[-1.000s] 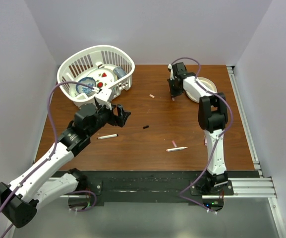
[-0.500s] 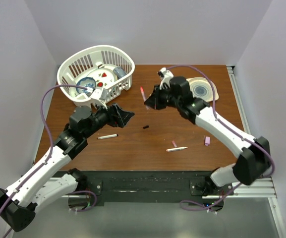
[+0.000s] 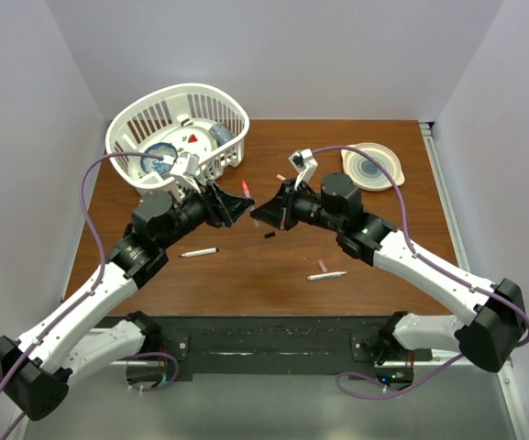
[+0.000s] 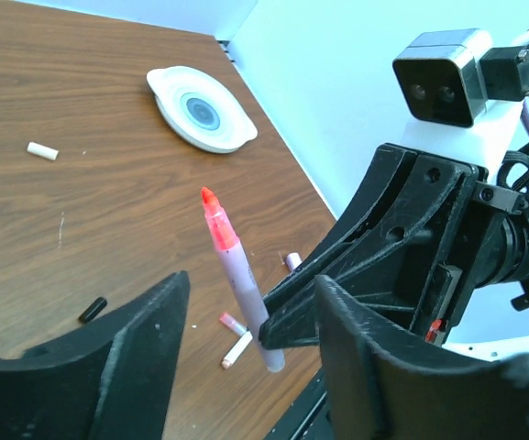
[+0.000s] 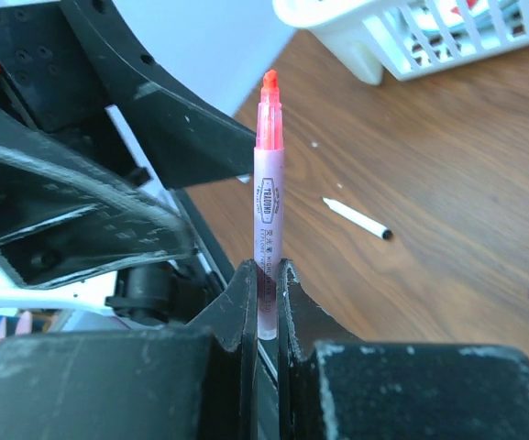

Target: Insert the pens into the pen caps

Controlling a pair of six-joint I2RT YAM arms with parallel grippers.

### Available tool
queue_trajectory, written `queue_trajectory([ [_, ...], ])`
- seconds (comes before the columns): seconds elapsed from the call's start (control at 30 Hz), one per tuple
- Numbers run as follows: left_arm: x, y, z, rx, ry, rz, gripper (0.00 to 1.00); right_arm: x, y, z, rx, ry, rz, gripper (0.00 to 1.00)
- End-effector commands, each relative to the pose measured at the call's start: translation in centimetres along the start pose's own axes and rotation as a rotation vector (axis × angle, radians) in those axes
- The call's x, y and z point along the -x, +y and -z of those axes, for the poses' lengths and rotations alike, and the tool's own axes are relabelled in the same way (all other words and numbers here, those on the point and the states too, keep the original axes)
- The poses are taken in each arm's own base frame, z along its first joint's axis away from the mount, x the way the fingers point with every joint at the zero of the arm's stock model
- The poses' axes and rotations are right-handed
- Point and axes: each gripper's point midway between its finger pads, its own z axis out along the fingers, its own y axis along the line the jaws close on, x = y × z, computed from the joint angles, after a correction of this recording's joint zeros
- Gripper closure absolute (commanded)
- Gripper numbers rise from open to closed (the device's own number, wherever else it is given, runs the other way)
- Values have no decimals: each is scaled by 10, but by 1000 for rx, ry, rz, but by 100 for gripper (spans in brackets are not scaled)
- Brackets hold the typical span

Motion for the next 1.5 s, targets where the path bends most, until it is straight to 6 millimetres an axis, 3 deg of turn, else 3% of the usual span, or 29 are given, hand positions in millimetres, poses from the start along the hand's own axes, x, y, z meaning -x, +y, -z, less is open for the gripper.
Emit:
queue_trajectory([
  [0.0, 12, -17, -4, -74, -35, -1, 42, 14, 26, 3, 94, -65, 7, 100],
  [0.1, 9, -18, -6, -86, -27, -2, 51, 13, 28, 3, 103, -65, 10, 100],
  [0.2, 8, -20, -6, -107, -26, -5, 72, 11, 28, 3, 106, -61, 17, 100],
  [0.4, -1, -31, -6, -187, 5, -17, 100, -2, 36, 4, 163, 6, 51, 97],
  [0.67, -4, -36, 1, -230, -1, -32, 100, -21, 34, 8, 196, 70, 64, 68],
  [1.47, -1, -38, 15, -244, -59, 22, 100, -26, 30, -2, 210, 55, -18, 74],
])
